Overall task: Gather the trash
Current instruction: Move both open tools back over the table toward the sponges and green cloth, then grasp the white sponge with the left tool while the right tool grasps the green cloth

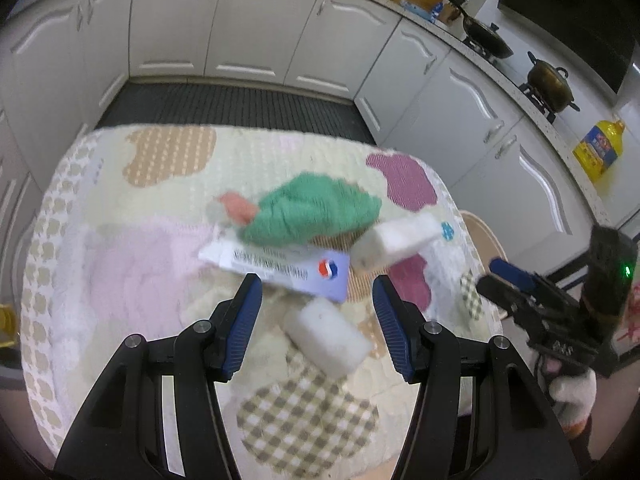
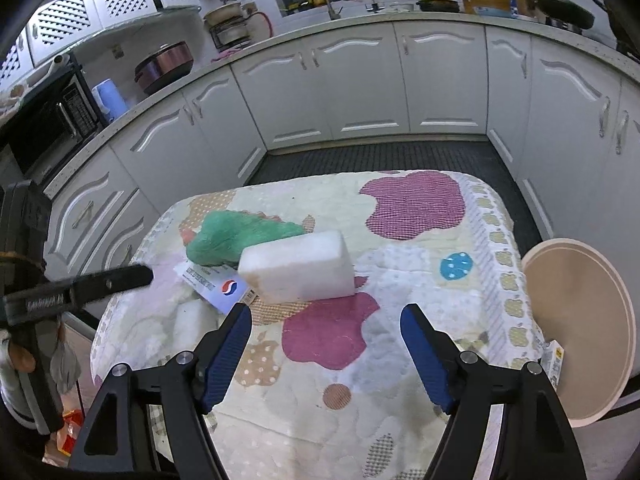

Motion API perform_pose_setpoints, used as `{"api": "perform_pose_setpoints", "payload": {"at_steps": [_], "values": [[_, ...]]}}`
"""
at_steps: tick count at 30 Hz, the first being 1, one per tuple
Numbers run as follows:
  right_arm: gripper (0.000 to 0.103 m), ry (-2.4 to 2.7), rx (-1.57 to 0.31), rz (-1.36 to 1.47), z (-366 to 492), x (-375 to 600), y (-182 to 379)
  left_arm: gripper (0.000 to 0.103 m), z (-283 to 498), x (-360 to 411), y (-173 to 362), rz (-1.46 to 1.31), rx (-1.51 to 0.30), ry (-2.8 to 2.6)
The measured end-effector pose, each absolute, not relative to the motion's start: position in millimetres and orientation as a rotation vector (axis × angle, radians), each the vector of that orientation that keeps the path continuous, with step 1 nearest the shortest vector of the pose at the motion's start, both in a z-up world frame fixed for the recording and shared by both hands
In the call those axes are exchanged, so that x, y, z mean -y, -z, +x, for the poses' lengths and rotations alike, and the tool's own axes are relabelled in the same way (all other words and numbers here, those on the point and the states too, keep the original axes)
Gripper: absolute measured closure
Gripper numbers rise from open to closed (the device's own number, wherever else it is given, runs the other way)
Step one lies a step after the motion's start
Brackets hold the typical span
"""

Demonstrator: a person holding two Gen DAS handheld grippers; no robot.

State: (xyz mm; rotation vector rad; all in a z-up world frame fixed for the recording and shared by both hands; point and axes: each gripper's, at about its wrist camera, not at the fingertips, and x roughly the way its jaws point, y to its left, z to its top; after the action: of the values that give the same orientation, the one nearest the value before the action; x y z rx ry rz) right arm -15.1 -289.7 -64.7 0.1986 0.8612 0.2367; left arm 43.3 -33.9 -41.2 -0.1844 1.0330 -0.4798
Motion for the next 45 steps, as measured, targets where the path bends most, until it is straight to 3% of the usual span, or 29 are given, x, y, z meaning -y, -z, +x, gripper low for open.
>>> {"api": "perform_pose_setpoints", "payload": {"at_steps": [28,31,34,45], "values": [[0.027,-0.211,-0.873,0.323,44.2,315.0,72.3,0.048,41.8,73.3,93.1,-0.116,-1.141,0.447],[0.027,-0.239,-0.874,0.321,45.7,309.9,69.8,0.064,42.0,72.2,91.8,-0.097,-1.136,0.454],[0.027,-0.288,-0.861,0.299,50.8,298.6,62.5,0.07,43.0,62.2,85.5,-0.11,-1.134,0.473],[0.027,-0.535,-0.939,0.092,92.7,215.3,58.9,0.073,45.2,21.7,58.4,-0.103,-1.067,0.434]]}}
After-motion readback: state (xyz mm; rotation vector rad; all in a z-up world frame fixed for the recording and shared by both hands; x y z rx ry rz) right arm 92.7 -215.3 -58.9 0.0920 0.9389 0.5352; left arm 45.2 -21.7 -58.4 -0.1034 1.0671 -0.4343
